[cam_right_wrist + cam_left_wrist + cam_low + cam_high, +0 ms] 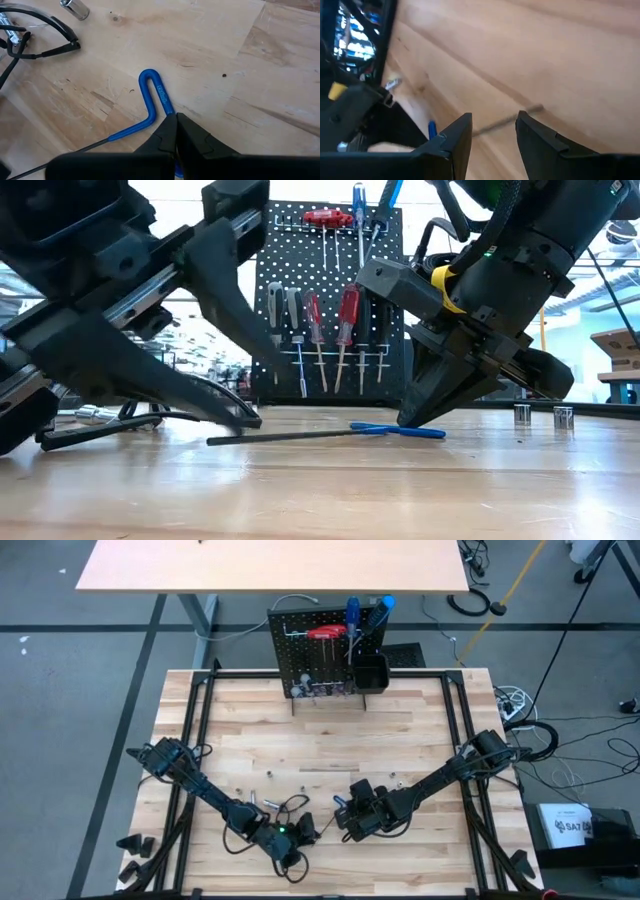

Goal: Hang tools onto peg board
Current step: Hang the pick tool on the peg board

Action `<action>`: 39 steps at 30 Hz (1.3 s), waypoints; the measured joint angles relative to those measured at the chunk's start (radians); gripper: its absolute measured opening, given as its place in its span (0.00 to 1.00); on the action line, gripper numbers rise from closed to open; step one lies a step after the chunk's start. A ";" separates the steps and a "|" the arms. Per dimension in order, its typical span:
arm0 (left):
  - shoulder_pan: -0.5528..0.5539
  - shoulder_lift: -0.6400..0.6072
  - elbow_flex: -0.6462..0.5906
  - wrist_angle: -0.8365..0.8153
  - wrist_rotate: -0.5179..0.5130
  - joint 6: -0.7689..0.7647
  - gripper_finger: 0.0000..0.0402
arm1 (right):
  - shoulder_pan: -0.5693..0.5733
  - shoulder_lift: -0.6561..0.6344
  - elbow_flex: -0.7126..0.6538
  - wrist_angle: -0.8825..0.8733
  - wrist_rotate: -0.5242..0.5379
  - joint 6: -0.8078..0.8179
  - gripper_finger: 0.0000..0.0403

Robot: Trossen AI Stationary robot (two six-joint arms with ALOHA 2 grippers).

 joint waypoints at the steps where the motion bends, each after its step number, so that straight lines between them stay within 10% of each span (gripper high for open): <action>1: -0.001 -0.003 0.004 -0.033 -0.021 0.001 0.38 | 0.000 0.000 0.000 0.000 0.000 -0.002 0.00; 39: 0.094 -0.003 0.048 0.017 0.143 0.003 0.34 | 0.001 0.000 -0.002 0.012 0.000 -0.014 0.00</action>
